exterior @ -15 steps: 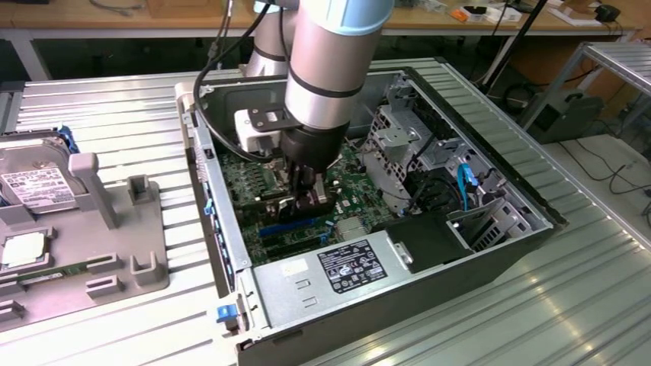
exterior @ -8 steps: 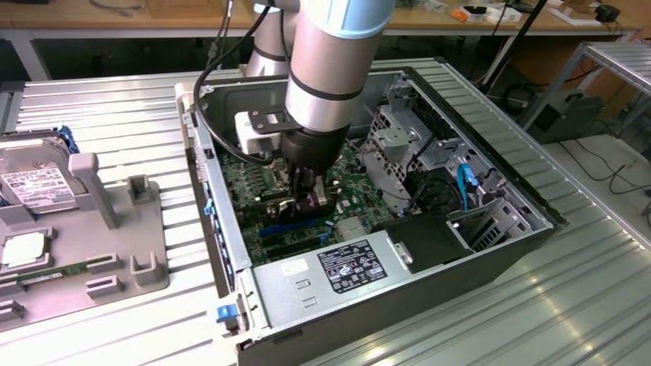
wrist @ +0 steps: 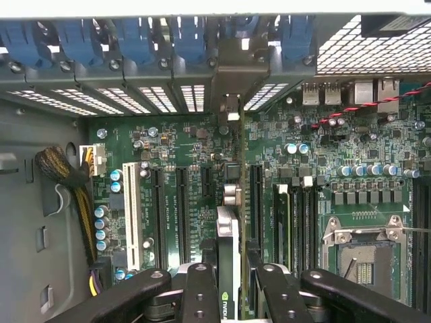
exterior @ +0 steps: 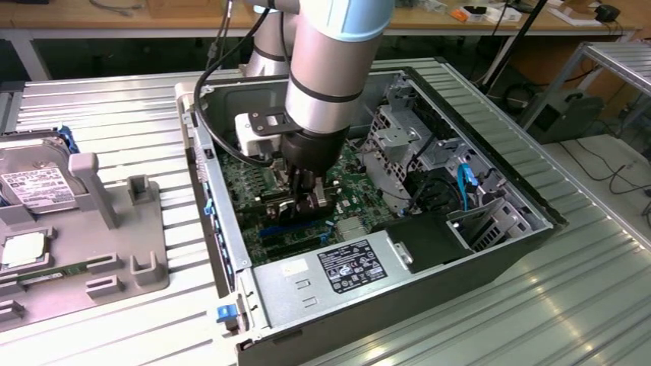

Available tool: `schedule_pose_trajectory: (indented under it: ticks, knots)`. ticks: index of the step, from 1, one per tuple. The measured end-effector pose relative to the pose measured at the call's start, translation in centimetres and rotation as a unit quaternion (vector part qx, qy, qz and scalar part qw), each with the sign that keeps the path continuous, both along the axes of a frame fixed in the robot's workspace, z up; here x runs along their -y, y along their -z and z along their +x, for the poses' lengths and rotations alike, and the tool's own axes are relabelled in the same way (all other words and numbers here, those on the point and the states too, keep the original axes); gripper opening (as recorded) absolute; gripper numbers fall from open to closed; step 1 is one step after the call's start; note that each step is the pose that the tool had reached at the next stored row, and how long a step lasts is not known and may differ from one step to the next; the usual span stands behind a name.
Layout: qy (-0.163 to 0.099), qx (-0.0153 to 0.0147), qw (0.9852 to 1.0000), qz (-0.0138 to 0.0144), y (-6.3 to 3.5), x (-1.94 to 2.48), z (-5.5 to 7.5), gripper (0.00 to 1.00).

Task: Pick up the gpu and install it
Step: 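Insert the gpu into the slot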

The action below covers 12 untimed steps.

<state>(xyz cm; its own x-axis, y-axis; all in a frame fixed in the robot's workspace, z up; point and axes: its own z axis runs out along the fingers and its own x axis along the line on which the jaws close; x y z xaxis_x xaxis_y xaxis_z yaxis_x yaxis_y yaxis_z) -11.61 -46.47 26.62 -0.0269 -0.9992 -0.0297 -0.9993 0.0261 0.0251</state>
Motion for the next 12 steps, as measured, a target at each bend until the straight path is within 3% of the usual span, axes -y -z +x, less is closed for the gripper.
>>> schedule_pose_trajectory:
  ticks: [6, 8, 12]
  knots:
    - [0.0, -0.0001, 1.0, -0.0002, 0.0, 0.03, -0.12, 0.27]
    - [0.0, -0.0029, 1.0, -0.0002, 0.01, 0.03, -0.12, 0.27]
    - [0.0, -0.0053, 1.0, 0.0, 0.06, 0.03, -0.27, 0.27]
